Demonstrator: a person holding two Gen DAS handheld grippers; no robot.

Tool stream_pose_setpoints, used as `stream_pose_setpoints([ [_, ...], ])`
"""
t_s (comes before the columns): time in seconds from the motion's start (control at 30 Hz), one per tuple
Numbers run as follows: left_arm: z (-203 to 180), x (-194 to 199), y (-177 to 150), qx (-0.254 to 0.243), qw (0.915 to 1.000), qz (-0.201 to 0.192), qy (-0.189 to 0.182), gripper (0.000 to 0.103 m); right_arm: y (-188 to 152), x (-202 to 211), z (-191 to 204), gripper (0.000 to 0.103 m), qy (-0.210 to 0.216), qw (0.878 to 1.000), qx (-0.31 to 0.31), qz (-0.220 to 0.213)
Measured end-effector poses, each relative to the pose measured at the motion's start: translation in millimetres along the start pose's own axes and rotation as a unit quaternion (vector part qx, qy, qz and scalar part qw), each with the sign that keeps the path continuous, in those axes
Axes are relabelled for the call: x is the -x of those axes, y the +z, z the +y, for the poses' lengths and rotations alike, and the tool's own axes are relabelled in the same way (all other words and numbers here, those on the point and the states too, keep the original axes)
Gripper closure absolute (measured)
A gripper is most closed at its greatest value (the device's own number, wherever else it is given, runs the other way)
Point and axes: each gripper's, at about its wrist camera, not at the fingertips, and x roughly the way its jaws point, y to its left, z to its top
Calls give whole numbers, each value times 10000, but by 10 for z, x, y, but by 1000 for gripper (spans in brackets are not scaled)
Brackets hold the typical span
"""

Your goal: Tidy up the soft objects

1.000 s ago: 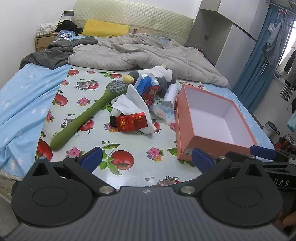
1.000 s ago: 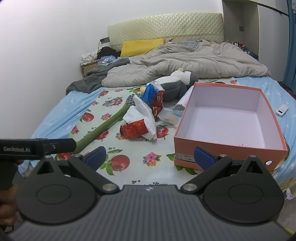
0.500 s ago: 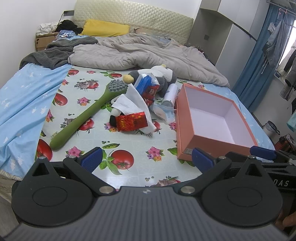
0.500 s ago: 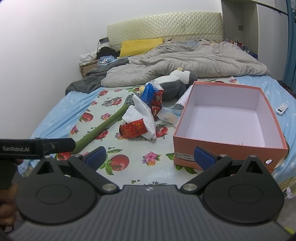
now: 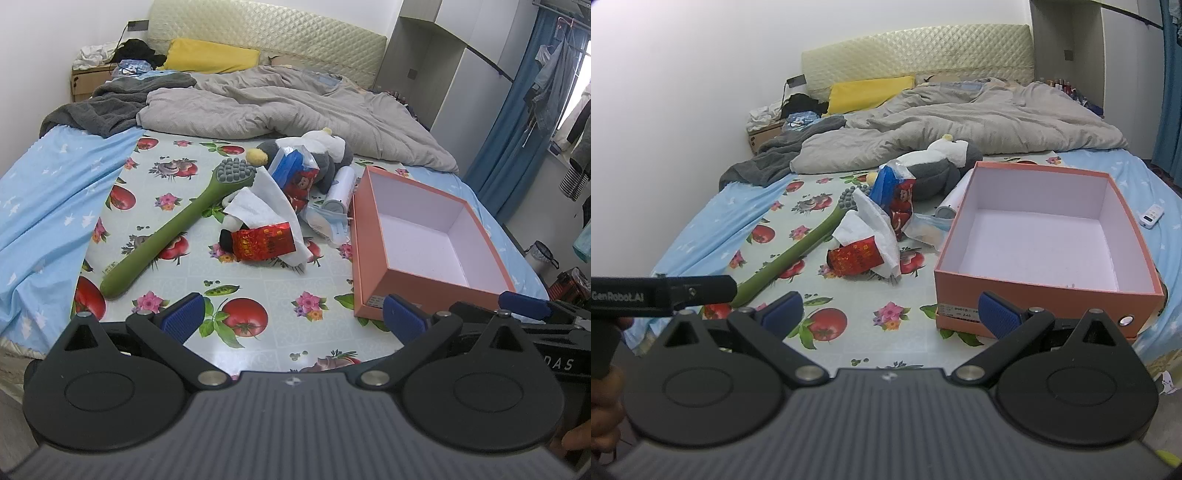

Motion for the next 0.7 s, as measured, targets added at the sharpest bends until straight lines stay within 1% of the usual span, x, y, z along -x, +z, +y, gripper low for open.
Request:
stream_pose_setpoints([
  [0.7, 1, 2, -1, 8, 10000, 14, -7, 0, -13, -9, 8, 0, -30, 10000, 17, 21],
])
